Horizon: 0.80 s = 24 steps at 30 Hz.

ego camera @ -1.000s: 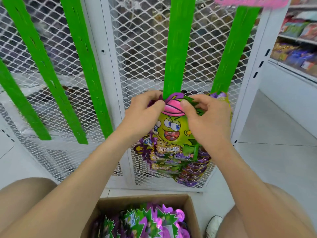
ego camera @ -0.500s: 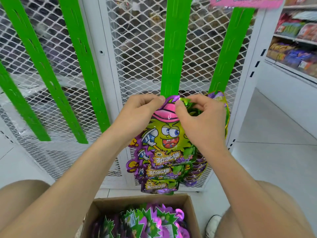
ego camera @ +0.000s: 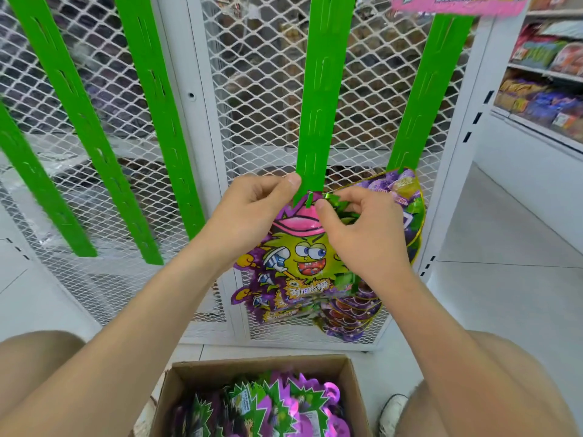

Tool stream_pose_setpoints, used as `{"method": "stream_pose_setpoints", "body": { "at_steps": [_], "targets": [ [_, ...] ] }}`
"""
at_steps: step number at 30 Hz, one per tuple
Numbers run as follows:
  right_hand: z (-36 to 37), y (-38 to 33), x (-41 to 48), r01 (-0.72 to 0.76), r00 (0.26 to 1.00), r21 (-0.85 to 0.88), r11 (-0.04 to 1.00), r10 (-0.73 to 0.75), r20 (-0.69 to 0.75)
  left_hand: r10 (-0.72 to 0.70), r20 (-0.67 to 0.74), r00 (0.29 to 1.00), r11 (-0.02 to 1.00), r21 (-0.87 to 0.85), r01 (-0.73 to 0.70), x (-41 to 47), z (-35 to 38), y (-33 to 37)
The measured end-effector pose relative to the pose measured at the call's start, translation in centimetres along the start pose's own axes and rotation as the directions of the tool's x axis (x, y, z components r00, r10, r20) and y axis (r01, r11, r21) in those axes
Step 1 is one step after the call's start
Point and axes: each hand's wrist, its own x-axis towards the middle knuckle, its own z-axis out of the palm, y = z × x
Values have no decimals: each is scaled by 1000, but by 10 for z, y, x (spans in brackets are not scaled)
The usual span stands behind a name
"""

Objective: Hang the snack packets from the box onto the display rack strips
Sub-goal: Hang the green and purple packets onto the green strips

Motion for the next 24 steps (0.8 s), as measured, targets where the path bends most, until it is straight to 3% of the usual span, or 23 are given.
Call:
{"method": "stream_pose_setpoints", "body": {
  "at_steps": [3,7,9,10,12,13,14,16,17,19,24],
  "targets": [
    [2,9,-1,17,1000,-48,999,-17,4,116,-34,993,974,201,-107,-1,1,-14],
    [-4,7,-16,170,971,-101,980,-184,-153,455,-183,871,717,656,-237,-24,13,-32],
    [-7,3,-29,252,963,-65,966,-257,-84,532,-169,830,650,710,-272,-43,20,-47],
    [-6,3,-37,246,969,-34,969,-244,35,507,-110,855,641,711,-288,-54,23,-60],
    [1,11,-56,194,909,-86,977,-146,389,261,122,958,676,685,-272,-78,31,-92],
    [5,16,-67,225,821,-173,959,-91,564,52,252,966,687,694,-218,-91,35,-108],
    [8,22,-78,297,715,-245,923,-45,698,-171,372,913,670,723,-169,-105,40,-127],
    [15,31,-102,439,512,-327,837,66,856,-498,549,672,580,786,-213,-132,52,-163],
    [19,36,-113,475,428,-334,814,118,896,-576,598,558,553,787,-273,-145,58,-180],
    [25,45,-130,508,309,-309,804,164,937,-647,622,441,503,783,-367,-163,68,-206],
    [30,62,-142,597,228,-301,744,202,952,-697,610,376,461,783,-417,-178,72,-237]
  ]
}}
